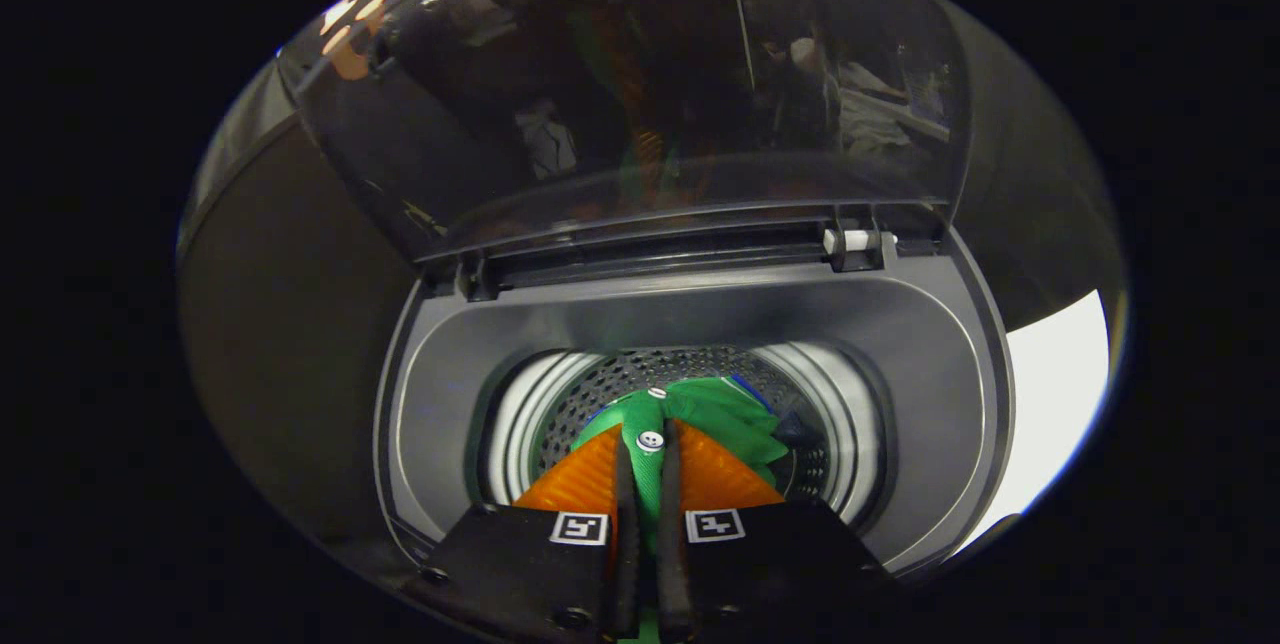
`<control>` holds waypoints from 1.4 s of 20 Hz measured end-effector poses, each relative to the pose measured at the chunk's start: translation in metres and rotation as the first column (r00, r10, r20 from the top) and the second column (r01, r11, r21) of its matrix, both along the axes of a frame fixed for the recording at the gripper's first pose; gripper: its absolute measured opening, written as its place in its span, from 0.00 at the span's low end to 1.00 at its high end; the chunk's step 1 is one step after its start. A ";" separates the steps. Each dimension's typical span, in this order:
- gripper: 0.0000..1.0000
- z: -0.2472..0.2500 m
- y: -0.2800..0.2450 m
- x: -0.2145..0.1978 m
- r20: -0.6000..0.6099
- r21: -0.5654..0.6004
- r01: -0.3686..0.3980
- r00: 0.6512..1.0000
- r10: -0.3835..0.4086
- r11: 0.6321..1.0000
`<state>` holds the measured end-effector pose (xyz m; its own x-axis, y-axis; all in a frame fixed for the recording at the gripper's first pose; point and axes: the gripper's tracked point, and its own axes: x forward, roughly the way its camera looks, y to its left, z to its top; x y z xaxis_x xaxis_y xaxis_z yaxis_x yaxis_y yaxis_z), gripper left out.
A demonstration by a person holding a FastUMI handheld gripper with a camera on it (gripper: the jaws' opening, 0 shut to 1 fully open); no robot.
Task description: Put the clothes into the washing machine and then close the washing machine lid.
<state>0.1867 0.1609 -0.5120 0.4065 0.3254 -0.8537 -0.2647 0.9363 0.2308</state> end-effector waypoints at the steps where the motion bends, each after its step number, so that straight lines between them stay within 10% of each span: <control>1: 0.15 -0.005 0.001 0.004 -0.015 -0.008 0.012 1.000 -0.012 1.000; 13: 0.20 -0.062 -0.010 -0.008 -0.167 -0.170 -0.019 0.986 -0.010 0.985; 18: 0.99 -0.063 -0.016 -0.016 -0.150 -0.179 -0.024 0.989 -0.003 0.984; 28: 0.99 0.073 -0.013 -0.001 0.167 -0.058 0.011 0.986 -0.001 0.998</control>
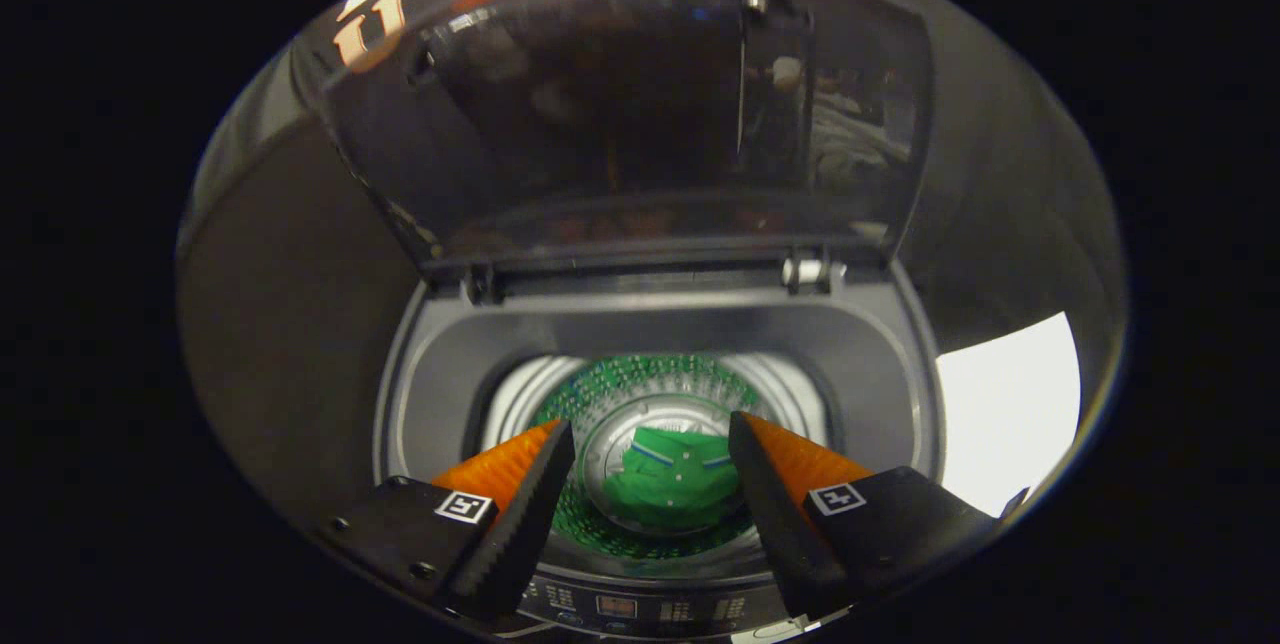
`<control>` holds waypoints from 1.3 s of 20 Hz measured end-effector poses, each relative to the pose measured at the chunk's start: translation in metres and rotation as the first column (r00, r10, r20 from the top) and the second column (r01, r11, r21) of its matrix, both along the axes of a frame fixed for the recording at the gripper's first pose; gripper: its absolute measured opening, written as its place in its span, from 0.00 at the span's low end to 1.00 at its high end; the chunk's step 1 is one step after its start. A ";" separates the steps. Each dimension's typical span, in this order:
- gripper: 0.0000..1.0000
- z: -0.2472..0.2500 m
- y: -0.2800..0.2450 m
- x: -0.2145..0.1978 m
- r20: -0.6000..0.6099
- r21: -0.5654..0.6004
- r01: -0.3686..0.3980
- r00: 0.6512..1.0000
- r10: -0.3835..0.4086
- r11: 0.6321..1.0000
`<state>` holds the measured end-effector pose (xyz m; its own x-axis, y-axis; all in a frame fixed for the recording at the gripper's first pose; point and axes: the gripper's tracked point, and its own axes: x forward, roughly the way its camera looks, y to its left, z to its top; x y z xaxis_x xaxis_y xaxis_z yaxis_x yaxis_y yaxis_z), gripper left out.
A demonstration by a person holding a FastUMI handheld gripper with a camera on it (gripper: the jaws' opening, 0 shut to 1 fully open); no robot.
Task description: Put the clothes into the washing machine and then close the washing machine lid.
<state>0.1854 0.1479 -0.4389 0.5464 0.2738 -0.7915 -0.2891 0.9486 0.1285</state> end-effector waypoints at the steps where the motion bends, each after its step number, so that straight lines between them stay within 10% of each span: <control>1: 0.99 0.024 0.000 0.004 0.050 0.010 -0.001 0.999 0.000 1.000; 13: 0.98 0.318 0.023 0.107 0.510 0.195 -0.036 0.857 -0.070 0.980; 26: 0.99 0.227 0.064 0.220 0.390 0.071 0.012 0.920 -0.039 0.997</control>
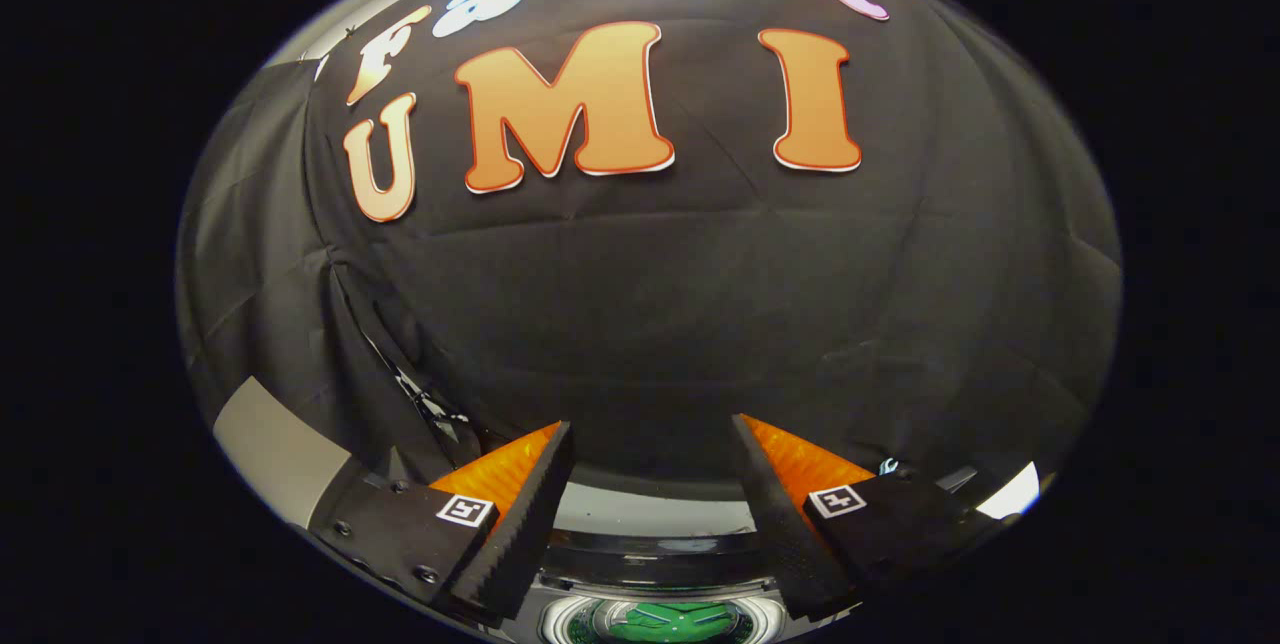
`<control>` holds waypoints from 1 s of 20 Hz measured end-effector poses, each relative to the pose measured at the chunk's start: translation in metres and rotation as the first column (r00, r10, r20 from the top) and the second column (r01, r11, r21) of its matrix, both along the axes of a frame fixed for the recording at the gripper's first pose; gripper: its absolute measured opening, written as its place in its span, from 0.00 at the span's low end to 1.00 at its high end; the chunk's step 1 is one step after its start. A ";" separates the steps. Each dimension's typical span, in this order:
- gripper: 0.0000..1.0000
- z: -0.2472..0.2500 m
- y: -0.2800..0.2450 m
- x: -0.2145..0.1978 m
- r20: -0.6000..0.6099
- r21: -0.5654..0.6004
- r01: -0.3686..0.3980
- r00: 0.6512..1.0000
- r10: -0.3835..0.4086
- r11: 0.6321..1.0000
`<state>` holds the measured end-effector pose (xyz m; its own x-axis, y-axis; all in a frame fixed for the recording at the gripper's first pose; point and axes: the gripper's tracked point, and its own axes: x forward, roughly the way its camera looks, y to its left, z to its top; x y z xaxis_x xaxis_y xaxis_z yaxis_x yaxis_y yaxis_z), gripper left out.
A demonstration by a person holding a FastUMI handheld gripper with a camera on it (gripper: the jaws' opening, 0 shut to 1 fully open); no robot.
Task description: Put the clothes into the washing machine and then close the washing machine lid.
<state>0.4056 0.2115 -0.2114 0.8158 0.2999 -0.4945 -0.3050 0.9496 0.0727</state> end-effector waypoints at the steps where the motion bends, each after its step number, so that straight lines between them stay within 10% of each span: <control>1: 0.99 -0.007 -0.001 0.004 -0.013 -0.014 0.004 1.000 -0.004 1.000; 20: 0.97 -0.019 -0.017 -0.030 -0.001 -0.045 0.008 1.000 -0.008 0.999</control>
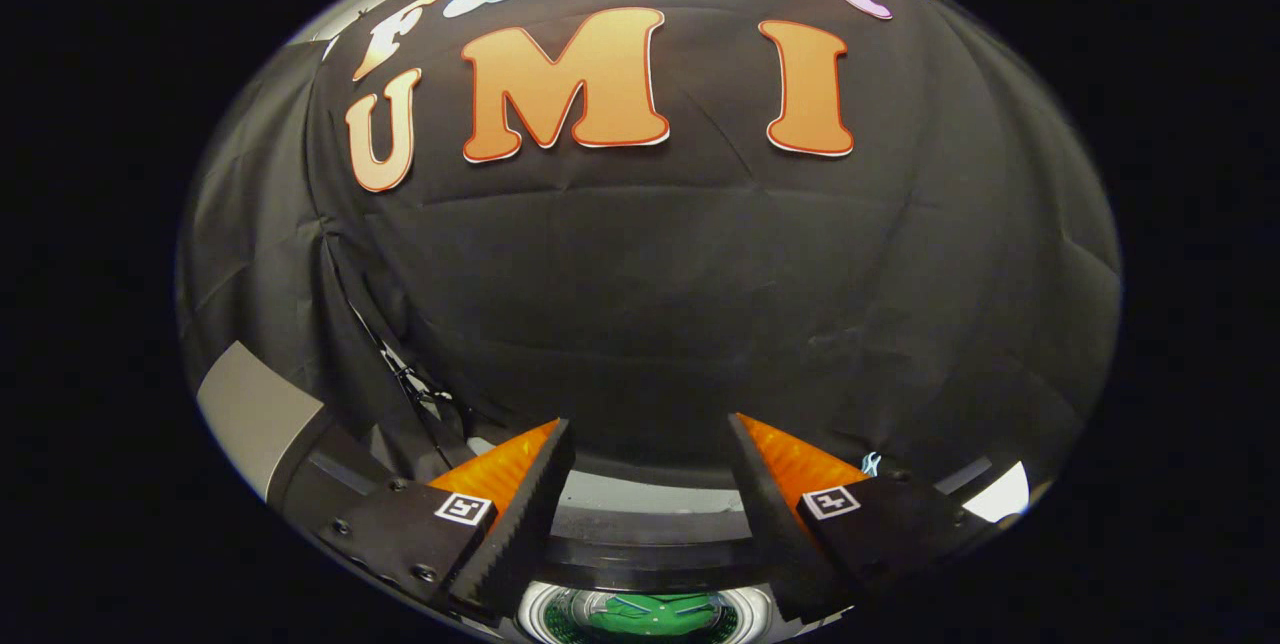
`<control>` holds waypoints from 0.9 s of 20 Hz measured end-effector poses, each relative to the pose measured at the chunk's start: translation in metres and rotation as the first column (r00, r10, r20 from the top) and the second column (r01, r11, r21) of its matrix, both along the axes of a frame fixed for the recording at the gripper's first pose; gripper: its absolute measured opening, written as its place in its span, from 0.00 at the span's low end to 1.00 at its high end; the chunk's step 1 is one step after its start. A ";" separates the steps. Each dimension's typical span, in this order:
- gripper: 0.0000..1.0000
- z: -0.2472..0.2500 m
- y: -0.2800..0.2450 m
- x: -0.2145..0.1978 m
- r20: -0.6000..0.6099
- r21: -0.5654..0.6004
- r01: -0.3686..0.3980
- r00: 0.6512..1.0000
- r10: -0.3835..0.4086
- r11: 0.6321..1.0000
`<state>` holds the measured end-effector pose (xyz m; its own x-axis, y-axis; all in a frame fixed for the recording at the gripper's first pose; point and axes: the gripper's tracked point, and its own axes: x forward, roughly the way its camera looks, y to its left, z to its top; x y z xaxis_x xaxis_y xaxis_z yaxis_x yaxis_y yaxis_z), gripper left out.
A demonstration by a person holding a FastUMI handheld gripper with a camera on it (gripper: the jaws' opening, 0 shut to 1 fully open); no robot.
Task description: Put the clothes into the washing machine and then close the washing machine lid.
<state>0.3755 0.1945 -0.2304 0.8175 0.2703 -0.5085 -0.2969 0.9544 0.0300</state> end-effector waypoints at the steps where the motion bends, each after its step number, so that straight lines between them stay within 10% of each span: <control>1: 0.97 0.001 -0.001 -0.005 0.000 0.001 0.001 1.000 -0.001 1.000; 18: 0.97 -0.017 -0.020 -0.093 -0.045 -0.008 0.019 0.999 -0.019 1.000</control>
